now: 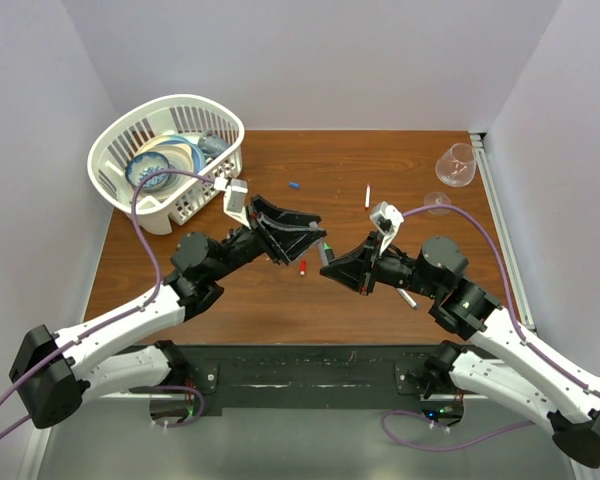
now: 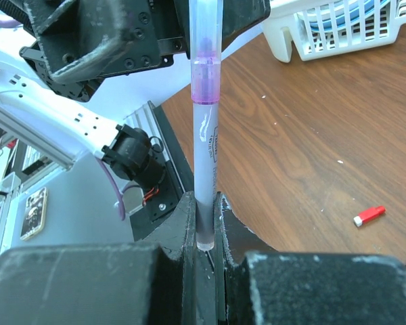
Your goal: Insert the pens into the pen caps
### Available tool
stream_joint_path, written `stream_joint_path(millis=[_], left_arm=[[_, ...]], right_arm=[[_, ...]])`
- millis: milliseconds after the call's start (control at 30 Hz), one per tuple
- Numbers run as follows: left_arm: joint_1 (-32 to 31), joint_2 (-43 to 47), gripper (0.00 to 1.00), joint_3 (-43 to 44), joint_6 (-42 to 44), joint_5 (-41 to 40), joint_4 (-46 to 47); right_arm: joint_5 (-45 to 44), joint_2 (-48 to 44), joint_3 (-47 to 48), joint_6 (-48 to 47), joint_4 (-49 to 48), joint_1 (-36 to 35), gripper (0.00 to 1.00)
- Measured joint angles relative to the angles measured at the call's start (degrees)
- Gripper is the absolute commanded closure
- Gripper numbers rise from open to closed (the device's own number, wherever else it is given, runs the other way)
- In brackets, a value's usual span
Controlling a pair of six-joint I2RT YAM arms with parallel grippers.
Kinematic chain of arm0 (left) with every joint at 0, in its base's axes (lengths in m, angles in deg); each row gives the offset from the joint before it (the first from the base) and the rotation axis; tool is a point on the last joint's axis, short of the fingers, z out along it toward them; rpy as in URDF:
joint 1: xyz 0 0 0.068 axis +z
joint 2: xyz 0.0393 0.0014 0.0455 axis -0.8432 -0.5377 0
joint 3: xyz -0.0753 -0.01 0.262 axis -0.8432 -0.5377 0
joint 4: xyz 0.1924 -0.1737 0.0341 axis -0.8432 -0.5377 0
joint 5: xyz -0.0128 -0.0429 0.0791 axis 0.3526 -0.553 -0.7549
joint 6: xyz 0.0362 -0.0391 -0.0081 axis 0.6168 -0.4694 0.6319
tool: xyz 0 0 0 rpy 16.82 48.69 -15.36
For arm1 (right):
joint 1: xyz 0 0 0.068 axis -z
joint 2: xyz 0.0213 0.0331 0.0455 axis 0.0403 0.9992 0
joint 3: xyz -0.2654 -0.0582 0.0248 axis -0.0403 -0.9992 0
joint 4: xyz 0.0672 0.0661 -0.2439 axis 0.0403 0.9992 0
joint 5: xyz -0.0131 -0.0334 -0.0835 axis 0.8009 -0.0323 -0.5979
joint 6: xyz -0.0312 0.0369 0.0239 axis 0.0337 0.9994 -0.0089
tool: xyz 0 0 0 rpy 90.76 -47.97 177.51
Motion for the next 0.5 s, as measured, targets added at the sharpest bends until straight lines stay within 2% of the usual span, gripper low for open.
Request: stream_joint_path(millis=[33,167,300,500], left_arm=[[0.0,-0.17,0.6,0.24,-0.02,0.02,-0.17],[0.09,-0.96,1.0,0.44,-0.09,0.02,-0.46],[0.26,-2.03,1.0,0.26,-2.03,1.68,1.46],[0.68,-2.51,1.0,-5.66,-7.8,0.57,11.47]], right_arm=[[0.0,0.0,0.0,0.07,0.0,-0.02,1.0],[0.24,-0.02,0.0,0.13,0.0,-0.04,1.0],[-0.22,-0.13,0.04,-0.31,0.57,-0.11,1.0],[-2.91,0.94,3.08,-2.34,5.73,-1.22,1.0]])
